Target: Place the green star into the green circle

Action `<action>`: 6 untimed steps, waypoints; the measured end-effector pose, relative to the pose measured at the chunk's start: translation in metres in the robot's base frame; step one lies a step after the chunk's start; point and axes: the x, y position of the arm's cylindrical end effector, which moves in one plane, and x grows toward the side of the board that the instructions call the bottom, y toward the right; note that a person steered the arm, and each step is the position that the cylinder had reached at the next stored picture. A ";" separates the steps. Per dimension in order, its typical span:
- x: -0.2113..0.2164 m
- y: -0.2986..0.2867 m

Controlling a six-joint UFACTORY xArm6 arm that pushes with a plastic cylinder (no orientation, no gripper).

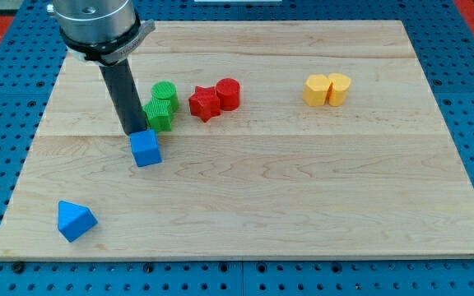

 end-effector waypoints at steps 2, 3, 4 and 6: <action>0.011 0.017; -0.012 0.015; -0.041 0.014; -0.023 0.023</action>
